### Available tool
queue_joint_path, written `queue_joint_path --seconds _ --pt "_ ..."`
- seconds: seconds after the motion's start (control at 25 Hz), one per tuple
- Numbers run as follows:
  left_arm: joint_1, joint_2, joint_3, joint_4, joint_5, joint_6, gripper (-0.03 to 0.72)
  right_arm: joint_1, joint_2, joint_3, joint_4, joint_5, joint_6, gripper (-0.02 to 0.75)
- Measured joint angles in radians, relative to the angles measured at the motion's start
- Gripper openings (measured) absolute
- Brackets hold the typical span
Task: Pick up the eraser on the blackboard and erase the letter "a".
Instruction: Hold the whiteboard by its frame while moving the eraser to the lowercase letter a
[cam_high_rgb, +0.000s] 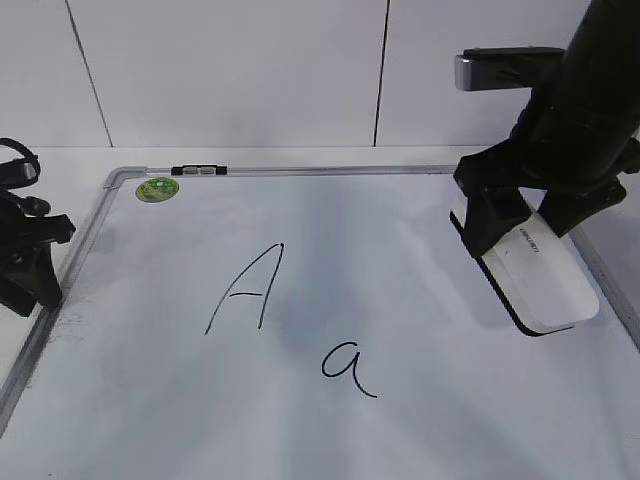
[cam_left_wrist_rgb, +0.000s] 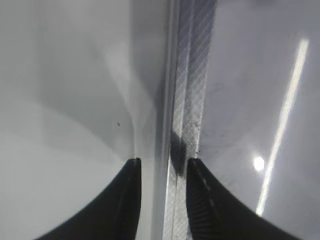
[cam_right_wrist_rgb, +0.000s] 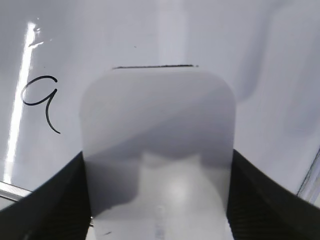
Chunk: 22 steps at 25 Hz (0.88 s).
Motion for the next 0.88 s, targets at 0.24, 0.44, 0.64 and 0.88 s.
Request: queue_joint_path --seconds 0.24,0.44,0.64,0.88 --pt "0.000 0.017 -0.002 -0.007 -0.010 0.008 0.204 0.000 0.018 0.000 0.000 0.000 -0.008 0.533" --pt "0.000 0.017 -0.002 -0.015 -0.014 0.012 0.152 0.000 0.023 -0.002 0.002 0.000 -0.008 0.533" --pt "0.000 0.017 -0.002 -0.022 -0.014 0.014 0.059 0.000 0.023 -0.002 0.002 0.000 -0.008 0.533" --pt "0.000 0.017 -0.002 -0.022 -0.014 0.020 0.037 0.000 0.023 -0.002 0.002 0.000 -0.008 0.533"
